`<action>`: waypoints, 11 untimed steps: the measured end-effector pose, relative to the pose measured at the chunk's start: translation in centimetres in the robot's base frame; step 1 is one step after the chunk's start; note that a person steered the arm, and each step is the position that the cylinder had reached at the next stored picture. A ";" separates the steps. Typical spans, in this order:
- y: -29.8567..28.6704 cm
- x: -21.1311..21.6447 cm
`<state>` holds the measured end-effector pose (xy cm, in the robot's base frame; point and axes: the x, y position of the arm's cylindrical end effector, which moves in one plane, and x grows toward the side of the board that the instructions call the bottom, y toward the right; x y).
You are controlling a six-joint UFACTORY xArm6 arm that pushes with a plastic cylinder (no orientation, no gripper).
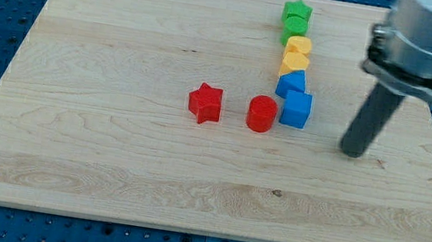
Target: Push the green star left and down
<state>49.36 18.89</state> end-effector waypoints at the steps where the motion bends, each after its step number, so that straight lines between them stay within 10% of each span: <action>1: 0.4 -4.9; 4: -6.4 -25.8; 11: -15.6 -25.9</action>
